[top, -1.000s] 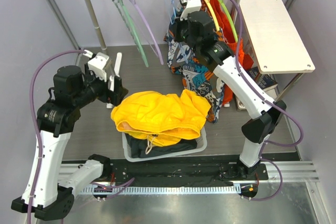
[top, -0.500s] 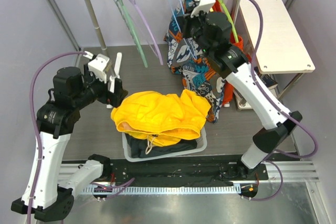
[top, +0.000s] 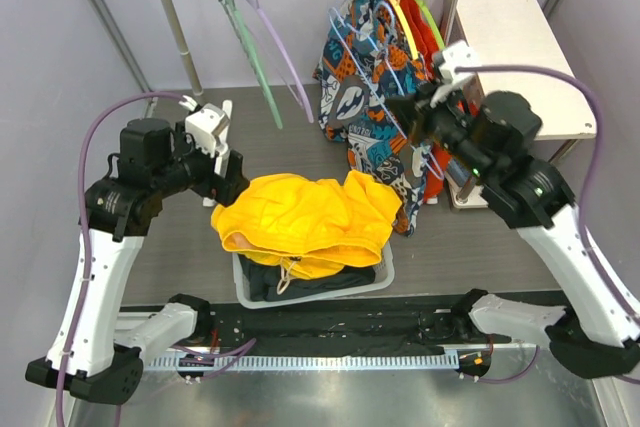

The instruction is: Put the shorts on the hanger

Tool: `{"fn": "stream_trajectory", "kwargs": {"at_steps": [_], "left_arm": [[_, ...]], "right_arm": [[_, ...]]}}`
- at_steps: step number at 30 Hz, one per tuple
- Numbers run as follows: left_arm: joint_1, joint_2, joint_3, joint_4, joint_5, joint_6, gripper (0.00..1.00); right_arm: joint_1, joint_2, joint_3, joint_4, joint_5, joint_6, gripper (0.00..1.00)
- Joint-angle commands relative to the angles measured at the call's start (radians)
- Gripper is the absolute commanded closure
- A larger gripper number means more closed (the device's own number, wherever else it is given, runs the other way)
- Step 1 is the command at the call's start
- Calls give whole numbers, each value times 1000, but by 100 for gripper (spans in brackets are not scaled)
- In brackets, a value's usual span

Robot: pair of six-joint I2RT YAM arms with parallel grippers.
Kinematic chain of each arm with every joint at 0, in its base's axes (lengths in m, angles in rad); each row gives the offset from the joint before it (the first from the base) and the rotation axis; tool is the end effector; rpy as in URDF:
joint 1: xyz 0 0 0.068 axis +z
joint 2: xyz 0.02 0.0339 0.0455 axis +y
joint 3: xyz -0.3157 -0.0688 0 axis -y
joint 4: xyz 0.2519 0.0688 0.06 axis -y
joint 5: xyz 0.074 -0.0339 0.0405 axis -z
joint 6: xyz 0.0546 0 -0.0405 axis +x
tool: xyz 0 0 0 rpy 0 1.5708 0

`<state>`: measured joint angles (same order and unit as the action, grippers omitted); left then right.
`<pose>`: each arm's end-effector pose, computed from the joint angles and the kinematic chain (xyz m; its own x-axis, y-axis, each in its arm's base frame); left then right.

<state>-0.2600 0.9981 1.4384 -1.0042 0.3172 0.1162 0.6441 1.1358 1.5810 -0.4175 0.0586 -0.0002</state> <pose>0.1479 -0.0570 0.4732 -0.4552 0.2351 -0.8588 0.5555 0.8287 -0.0676 0.1754 0.1277 0.5660 0.0223 0.0165 -0.9996 -0.5526 0.8334 0.0014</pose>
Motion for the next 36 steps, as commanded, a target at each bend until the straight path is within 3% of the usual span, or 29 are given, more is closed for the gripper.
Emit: {"fn": "stream_trajectory", "kwargs": {"at_steps": [1,7,9,13,16,26,34,36], "left_arm": [[4,-22,-2,-37,42,54,0],[4,-16,-24,-164,46,141,5],[4,-18,-33,-227,59,194,9],[5,-26,-59,-310,68,249,15],[4,-29,-101,-375,69,278,14],[4,-58,-151,-406,36,278,14],[5,-18,-197,-372,2,263,36],[4,-1,-196,-364,-10,257,47]], "right_arm": [[3,-192,-103,-176,-114,-131,99],[-1,-434,-176,-510,-366,-322,99],[-4,-464,-168,-611,-510,-472,99],[-8,-490,-154,-756,-609,-547,99],[-8,-472,-151,-808,-655,-595,99],[-8,-375,-187,-817,-804,-655,99],[-6,-340,-276,-584,-862,-577,99],[-4,-315,-279,-548,-873,-557,99]]}}
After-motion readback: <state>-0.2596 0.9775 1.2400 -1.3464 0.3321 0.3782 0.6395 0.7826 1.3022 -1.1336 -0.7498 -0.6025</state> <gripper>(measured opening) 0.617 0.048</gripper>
